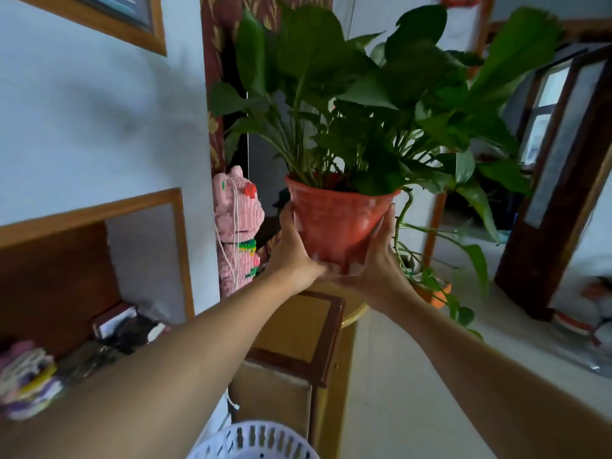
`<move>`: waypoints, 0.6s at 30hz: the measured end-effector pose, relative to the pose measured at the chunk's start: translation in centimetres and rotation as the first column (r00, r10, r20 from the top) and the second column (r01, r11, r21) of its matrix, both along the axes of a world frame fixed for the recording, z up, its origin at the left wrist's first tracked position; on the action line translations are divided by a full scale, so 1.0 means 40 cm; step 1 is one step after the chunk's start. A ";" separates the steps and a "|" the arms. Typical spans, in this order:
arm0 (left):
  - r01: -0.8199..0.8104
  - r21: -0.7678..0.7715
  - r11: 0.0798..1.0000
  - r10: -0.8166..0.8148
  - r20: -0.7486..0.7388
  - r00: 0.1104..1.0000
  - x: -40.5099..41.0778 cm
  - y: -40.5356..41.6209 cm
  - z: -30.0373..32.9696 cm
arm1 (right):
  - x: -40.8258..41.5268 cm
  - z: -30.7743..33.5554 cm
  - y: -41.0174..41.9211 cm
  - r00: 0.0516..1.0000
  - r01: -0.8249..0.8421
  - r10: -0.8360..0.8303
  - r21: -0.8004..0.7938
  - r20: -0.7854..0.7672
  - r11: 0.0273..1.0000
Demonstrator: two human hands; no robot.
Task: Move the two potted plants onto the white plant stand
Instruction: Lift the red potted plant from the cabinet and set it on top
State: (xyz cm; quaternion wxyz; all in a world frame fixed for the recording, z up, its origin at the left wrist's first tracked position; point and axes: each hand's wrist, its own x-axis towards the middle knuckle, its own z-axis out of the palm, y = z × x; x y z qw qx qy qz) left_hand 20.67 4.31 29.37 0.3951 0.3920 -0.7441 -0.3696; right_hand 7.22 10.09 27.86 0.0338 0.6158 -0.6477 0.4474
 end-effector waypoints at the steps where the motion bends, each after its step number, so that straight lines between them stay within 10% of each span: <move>1: -0.002 0.009 1.000 0.003 -0.007 1.000 0.016 0.037 0.002 | 0.014 0.004 0.035 1.000 0.001 -0.001 0.004 -0.006 1.000; 18: 0.073 0.004 0.997 -0.073 -0.025 0.997 0.287 0.323 -0.001 | 0.281 0.004 0.339 0.997 0.023 -0.024 0.018 0.070 1.000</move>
